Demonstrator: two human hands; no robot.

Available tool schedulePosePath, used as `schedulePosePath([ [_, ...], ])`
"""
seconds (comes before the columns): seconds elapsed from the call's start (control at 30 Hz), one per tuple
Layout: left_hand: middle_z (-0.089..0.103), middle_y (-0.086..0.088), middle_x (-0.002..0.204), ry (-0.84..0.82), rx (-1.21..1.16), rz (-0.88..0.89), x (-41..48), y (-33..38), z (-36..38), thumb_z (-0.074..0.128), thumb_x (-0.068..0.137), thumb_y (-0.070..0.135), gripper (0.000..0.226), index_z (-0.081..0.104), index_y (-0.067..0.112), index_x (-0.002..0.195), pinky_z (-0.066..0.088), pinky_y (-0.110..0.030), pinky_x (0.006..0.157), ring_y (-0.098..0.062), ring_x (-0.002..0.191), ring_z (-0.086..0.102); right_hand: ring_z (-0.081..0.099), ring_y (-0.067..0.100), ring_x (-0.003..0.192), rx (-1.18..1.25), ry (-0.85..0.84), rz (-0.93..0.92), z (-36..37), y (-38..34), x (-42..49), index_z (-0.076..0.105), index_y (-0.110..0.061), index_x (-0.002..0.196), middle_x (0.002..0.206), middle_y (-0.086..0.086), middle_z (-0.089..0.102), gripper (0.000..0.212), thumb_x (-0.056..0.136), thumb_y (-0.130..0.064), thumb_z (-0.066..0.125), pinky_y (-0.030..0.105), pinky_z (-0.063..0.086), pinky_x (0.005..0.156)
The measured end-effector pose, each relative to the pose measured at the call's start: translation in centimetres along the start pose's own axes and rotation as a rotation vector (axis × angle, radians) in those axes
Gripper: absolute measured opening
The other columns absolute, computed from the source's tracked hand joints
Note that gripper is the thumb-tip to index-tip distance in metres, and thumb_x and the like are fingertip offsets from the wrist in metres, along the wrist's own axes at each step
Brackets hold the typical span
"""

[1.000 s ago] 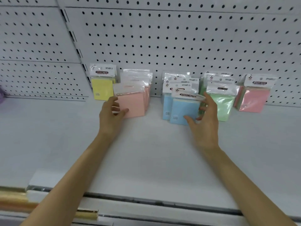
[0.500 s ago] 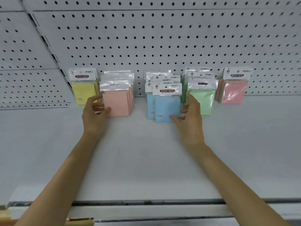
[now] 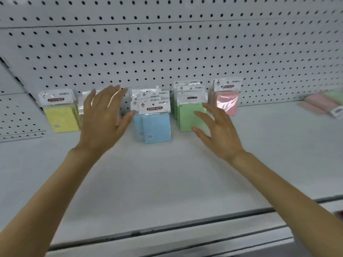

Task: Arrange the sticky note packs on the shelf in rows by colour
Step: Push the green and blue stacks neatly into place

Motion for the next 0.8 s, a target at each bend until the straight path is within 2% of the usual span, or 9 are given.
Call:
schedulePosePath([
  [0.13, 0.047, -0.013, 0.143, -0.157, 0.058, 0.172, 3.8, 7.3, 3.7, 0.033, 0.094, 0.053, 0.061, 0.044, 0.013, 0.14, 0.015, -0.048, 0.115, -0.029, 0.136, 0.038, 0.05, 0.035, 0.122, -0.175, -0.118, 0.007, -2.1, 5.3, -0.5, 0.057, -0.013, 0.127, 0.137, 0.016, 0.05, 0.057, 0.089, -0.051, 0.04, 0.044, 0.04, 0.101],
  [0.27, 0.041, -0.014, 0.147, -0.313, 0.076, 0.29, 6.3, 14.4, 8.5, 0.026, 0.09, 0.063, 0.072, 0.046, 0.015, 0.14, 0.017, -0.051, 0.115, -0.03, 0.138, 0.035, 0.048, 0.034, 0.127, -0.273, -0.216, 0.078, -4.6, 12.6, -2.5, 0.051, -0.014, 0.135, 0.141, 0.015, 0.048, 0.064, 0.088, -0.055, 0.035, 0.045, 0.038, 0.103],
  [0.57, 0.038, -0.01, 0.15, -0.37, -0.026, 0.382, 11.5, 29.9, 14.7, 0.023, 0.086, 0.069, 0.075, 0.044, 0.022, 0.141, 0.018, -0.048, 0.116, -0.027, 0.14, 0.032, 0.057, 0.037, 0.116, -0.336, -0.297, 0.272, -12.2, 31.0, -8.3, 0.054, -0.012, 0.132, 0.134, 0.018, 0.054, 0.069, 0.088, -0.061, 0.032, 0.047, 0.045, 0.095],
  [0.7, 0.039, -0.009, 0.15, -0.426, -0.047, 0.398, 12.9, 36.3, 18.8, 0.018, 0.088, 0.068, 0.076, 0.044, 0.021, 0.142, 0.019, -0.046, 0.116, -0.026, 0.139, 0.034, 0.047, 0.034, 0.127, -0.289, -0.272, 0.344, -14.6, 39.2, -10.1, 0.047, -0.018, 0.138, 0.143, 0.014, 0.045, 0.077, 0.087, -0.07, 0.024, 0.044, 0.037, 0.104],
  [0.8, 0.038, -0.008, 0.15, -0.479, -0.025, 0.443, 13.7, 41.0, 22.5, 0.014, 0.09, 0.067, 0.075, 0.042, 0.02, 0.143, 0.013, -0.039, 0.117, -0.024, 0.14, 0.033, 0.027, 0.024, 0.141, -0.251, -0.274, 0.453, -15.3, 45.8, -12.0, 0.03, -0.027, 0.147, 0.155, 0.004, 0.027, 0.067, 0.089, -0.062, 0.038, 0.038, 0.022, 0.113],
])
Point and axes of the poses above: each hand's wrist, its own x-axis towards the middle knuckle, its own z-axis out of the palm, y = z × x, the point moved 10 cm from there along x, towards the middle knuckle
